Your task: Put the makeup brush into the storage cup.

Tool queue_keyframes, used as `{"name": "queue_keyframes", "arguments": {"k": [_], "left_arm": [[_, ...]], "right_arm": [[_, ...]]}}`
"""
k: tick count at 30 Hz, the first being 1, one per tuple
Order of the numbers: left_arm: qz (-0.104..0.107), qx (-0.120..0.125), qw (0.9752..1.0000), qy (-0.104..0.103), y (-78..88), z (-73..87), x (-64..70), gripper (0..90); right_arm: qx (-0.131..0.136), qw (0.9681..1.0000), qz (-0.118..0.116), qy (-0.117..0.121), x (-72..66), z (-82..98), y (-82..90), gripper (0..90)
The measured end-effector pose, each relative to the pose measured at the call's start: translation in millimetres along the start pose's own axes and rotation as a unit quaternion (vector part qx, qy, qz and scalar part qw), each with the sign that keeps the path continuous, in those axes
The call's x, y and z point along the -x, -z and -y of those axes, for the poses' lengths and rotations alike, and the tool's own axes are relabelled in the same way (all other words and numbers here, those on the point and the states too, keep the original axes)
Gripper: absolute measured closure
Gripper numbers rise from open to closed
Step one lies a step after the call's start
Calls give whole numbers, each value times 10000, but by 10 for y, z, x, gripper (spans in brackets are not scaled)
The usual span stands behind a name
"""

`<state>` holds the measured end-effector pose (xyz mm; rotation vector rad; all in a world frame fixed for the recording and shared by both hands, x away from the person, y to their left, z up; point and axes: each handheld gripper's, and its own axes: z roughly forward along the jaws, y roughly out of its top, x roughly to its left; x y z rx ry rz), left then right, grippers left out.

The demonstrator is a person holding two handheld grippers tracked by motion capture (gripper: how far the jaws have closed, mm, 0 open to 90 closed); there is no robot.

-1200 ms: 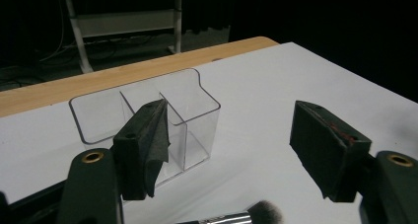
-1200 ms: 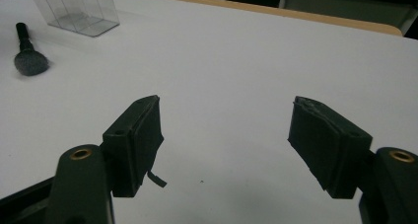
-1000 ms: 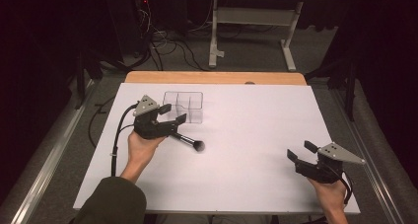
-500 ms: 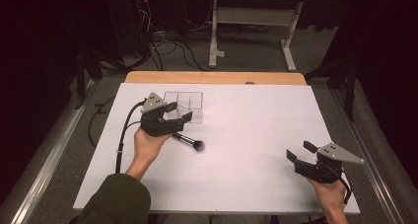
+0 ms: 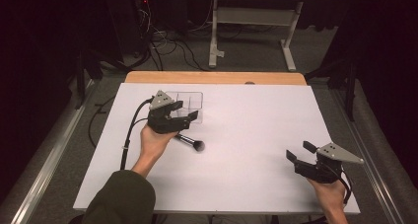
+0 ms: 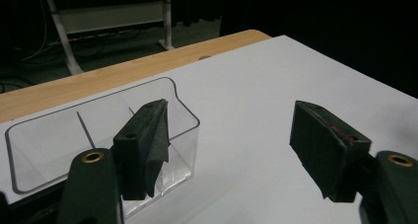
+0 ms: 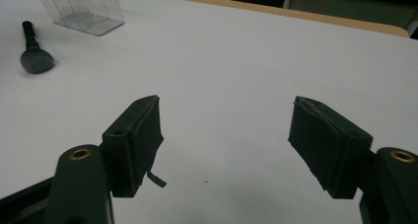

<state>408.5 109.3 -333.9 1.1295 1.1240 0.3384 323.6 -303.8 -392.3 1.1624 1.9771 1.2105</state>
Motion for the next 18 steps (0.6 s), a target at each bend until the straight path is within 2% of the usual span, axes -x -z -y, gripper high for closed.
{"name": "queue_keyframes", "arguments": {"k": [6,14,18], "left_arm": [[-31,-3,9999,144,-45,-11,-20,313],[-86,-97,9999,109,-62,-26,-24,320],[-113,-180,9998,13,-63,-20,-3,328]], "right_arm": [[-33,10000,6,-3,-3,2,4,300],[-41,10000,-4,23,-4,1,-2,300],[-26,10000,-17,-10,-5,1,2,300]]}}
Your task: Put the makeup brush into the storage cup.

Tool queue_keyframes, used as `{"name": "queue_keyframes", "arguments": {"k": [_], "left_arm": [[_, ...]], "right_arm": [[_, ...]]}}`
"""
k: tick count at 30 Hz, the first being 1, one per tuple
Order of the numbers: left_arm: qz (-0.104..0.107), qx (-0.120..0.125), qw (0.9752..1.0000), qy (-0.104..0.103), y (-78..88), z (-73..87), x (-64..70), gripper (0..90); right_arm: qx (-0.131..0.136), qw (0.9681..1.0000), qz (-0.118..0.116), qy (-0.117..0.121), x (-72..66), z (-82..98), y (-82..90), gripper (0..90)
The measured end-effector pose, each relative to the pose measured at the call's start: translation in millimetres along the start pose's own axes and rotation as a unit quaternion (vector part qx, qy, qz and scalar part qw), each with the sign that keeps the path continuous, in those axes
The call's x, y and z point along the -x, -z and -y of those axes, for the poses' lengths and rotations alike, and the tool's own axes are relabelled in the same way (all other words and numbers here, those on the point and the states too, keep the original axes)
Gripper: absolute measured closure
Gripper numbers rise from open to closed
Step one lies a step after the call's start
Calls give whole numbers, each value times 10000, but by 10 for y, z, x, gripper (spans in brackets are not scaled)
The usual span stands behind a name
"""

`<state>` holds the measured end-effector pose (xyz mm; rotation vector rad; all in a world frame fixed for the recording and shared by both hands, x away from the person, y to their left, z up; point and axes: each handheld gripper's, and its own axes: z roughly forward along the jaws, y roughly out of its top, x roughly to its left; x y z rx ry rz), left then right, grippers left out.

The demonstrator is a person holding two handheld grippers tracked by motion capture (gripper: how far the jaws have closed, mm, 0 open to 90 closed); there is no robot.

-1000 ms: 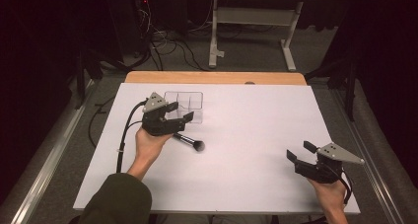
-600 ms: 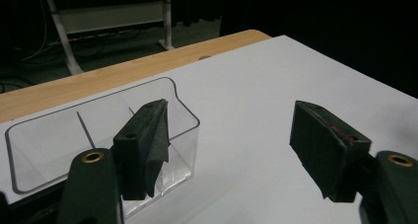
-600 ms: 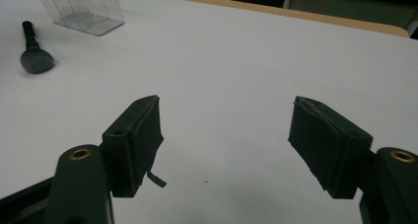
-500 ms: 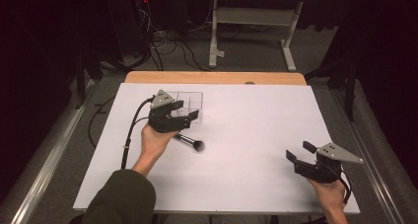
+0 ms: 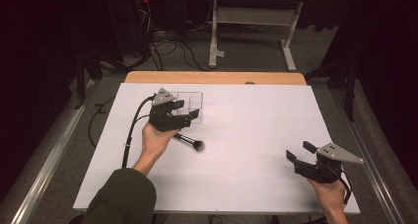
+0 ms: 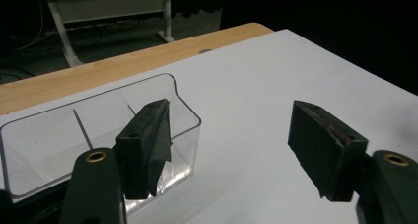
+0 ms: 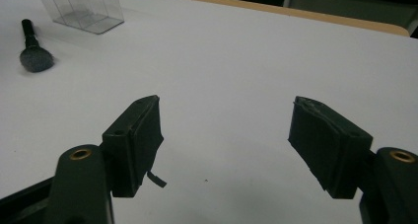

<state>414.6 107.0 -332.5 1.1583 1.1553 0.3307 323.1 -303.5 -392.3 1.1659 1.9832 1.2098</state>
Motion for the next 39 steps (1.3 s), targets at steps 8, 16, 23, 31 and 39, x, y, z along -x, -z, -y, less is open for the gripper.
{"name": "queue_keyframes", "arguments": {"k": [8,16,23,31,39], "left_arm": [[-59,-236,9996,-164,-11,13,14,336],[-153,-472,9986,-185,-36,8,12,341],[-185,-615,9976,-268,-41,-18,9,341],[-229,-819,9956,-392,-19,-47,-3,344],[-347,-1314,9887,-632,-39,4,-3,344]], "right_arm": [[-2,10000,11,-1,-1,-1,3,299],[-12,10000,14,10,1,1,0,299],[-25,10000,27,21,2,0,-1,299],[-23,10000,11,23,2,-1,-2,299],[-3,10000,47,7,-4,-2,5,300]]}}
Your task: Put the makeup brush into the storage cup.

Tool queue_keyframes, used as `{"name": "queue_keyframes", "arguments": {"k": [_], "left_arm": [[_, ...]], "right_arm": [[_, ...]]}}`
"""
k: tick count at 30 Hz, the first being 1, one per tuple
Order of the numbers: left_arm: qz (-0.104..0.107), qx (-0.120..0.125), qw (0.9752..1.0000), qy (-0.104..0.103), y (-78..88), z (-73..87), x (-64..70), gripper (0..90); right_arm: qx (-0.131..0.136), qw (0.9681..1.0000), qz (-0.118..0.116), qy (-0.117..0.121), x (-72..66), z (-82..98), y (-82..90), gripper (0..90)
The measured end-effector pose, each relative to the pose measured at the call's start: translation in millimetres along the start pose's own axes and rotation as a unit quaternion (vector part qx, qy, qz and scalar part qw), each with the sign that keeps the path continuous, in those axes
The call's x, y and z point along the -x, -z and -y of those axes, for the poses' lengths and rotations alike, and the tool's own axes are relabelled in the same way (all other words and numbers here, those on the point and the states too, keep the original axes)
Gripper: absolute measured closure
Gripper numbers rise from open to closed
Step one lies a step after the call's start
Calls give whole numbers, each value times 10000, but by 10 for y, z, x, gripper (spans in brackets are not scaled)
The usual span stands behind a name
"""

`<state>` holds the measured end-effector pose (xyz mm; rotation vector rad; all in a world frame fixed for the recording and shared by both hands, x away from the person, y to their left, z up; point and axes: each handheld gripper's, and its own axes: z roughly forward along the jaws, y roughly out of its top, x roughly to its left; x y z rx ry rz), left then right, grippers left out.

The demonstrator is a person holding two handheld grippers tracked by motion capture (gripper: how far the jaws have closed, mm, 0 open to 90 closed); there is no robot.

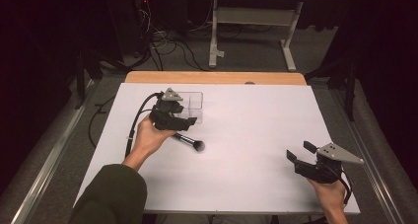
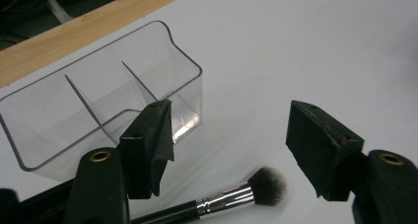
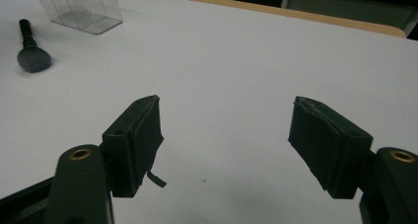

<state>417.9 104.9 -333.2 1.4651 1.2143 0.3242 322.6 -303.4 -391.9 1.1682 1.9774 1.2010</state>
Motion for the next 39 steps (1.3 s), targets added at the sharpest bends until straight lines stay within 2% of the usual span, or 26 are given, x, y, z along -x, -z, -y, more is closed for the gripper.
{"name": "queue_keyframes", "arguments": {"k": [3,7,11,16,19,23,32,38,39], "left_arm": [[-21,-68,10000,42,-12,-6,2,341],[-58,-163,9998,-33,-9,-7,-3,339],[-140,-268,9994,-152,-16,6,-2,340],[-260,-531,9978,-306,-42,22,-20,339],[-270,-578,9976,-260,-58,27,-18,339],[-353,-794,9956,-341,-86,38,-30,338],[-493,-1033,9920,-526,-106,46,-24,366],[-474,-1166,9905,-557,-104,58,-10,392],[-475,-1223,9896,-587,-106,63,-10,396]], "right_arm": [[-15,10000,0,26,-1,-1,-5,300],[-1,10000,0,33,1,0,0,300],[-2,10000,-6,59,0,-1,-6,300],[-14,10000,17,53,-4,1,-5,302],[2,10000,23,53,-2,-1,1,302],[-16,10000,22,47,-1,1,-5,302],[-5,10000,19,63,1,-2,-2,302],[32,10000,24,67,0,-3,1,303],[8,10000,25,63,-2,-3,2,303]]}}
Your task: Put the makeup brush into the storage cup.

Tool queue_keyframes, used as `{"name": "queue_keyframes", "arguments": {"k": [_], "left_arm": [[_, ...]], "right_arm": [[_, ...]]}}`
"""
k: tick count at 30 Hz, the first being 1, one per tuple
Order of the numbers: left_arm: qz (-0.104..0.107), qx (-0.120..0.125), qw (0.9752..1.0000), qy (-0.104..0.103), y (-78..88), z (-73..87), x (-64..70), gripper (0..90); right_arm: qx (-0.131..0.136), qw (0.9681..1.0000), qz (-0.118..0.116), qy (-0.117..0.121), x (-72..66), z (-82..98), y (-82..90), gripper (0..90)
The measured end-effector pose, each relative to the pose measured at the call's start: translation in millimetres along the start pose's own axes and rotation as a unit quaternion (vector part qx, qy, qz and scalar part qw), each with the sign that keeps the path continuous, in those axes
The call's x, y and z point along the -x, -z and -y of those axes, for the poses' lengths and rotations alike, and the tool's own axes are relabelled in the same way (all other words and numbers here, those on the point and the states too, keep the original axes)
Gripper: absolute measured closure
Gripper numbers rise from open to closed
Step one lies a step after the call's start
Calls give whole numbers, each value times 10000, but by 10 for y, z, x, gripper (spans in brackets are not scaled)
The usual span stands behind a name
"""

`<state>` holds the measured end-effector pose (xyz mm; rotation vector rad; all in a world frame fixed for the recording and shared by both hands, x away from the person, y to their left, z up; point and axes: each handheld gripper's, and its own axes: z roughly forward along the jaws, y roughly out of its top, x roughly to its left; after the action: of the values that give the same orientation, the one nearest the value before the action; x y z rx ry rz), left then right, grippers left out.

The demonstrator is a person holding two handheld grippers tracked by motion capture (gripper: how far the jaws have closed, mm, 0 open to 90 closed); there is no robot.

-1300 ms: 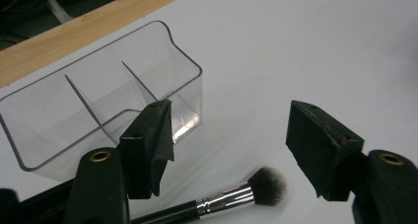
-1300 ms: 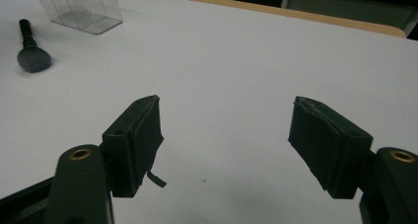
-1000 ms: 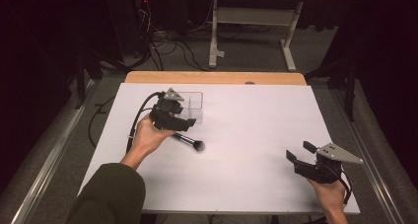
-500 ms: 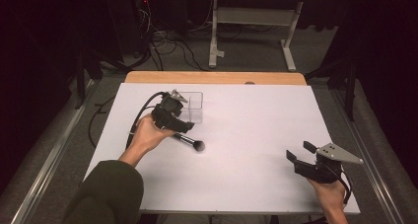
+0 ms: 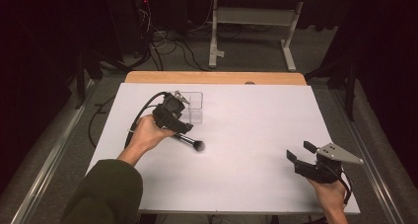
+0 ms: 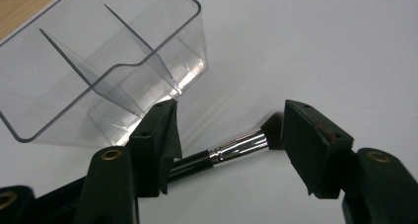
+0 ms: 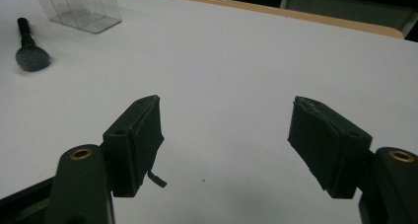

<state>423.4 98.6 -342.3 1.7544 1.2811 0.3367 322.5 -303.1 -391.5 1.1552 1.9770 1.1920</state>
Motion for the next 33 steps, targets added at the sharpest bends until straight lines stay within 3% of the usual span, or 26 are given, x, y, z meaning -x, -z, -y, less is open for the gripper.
{"name": "queue_keyframes", "arguments": {"k": [7,16,23,33], "left_arm": [[-12,-245,9997,-33,-38,8,2,398],[-80,-440,9989,-164,-85,37,-5,335],[-117,-761,9966,-277,-152,95,-24,333],[-191,-954,9946,-366,-223,136,-75,314]], "right_arm": [[-14,10000,17,-21,0,2,1,304],[-42,10000,16,-6,0,3,-4,307],[-73,10000,9,-35,-9,4,-7,308],[-67,10000,5,-9,-5,5,-11,308]]}}
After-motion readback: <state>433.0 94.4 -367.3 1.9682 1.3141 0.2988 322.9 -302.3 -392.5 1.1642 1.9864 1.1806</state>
